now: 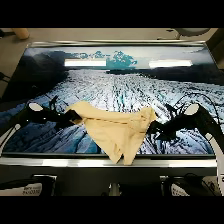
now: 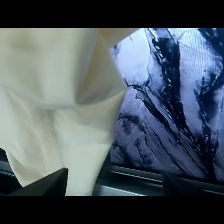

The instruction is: Fold the shirts.

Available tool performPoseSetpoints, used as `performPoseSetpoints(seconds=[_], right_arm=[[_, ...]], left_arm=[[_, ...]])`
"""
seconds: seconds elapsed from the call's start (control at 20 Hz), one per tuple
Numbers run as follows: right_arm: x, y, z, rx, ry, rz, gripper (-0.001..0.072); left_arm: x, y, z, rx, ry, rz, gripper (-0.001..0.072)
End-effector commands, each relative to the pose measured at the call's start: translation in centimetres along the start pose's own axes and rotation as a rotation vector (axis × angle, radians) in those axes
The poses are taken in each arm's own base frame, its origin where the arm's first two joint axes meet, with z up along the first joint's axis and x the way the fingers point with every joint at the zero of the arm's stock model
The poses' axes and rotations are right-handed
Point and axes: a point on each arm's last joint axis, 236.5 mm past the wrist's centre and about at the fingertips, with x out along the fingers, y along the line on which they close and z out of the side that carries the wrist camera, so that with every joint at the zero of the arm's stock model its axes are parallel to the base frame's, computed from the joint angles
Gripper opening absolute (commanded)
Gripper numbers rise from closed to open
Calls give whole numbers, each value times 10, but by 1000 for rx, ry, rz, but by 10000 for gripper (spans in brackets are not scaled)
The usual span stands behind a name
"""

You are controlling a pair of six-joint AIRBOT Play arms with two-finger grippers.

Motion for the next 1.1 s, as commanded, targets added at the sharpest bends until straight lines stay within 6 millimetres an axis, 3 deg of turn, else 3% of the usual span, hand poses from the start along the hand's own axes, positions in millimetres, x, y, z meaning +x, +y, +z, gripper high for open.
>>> performPoseSetpoints(seconds=[0.0,0.05,0.1,0.35,0.45,0.5,0.55,0.6,0.65,0.7,0.75,0.8,0.9,0.95,1.05], right_arm=[[15,2,-3,53,-7,45,616],[23,5,-5,69,-8,68,616],[32,6,-7,67,-13,70,616],[71,27,6,18,-130,30,601],[79,37,10,61,-131,74,507],[81,41,14,81,-137,99,377],[81,47,18,86,-152,124,144],[74,53,20,64,-150,140,20],[58,65,24,-6,-151,161,20],[33,80,29,-109,-168,181,20],[-4,97,37,-202,-220,193,20],[-57,118,49,-295,-330,197,20],[-196,164,57,-455,-685,200,21],[-276,187,42,-524,-907,195,21],[-404,214,-20,-629,-1310,152,20]], left_arm=[[14,-13,14,-29,-77,-40,424],[13,-12,16,-29,-85,-39,186],[11,-11,18,-31,-92,-41,30],[-26,-23,34,50,-189,-63,29],[-40,-33,36,81,-226,-73,29],[-47,-38,37,93,-242,-81,29],[-53,-43,37,105,-258,-88,29],[-64,-50,40,139,-287,-92,28],[-83,-62,47,211,-338,-93,28],[-111,-81,56,291,-410,-96,28],[-153,-106,67,395,-516,-97,27],[-203,-135,74,491,-636,-96,27],[-332,-200,68,662,-936,-98,27],[-405,-232,49,739,-1104,-103,27],[-525,-278,-10,835,-1401,-130,27]])
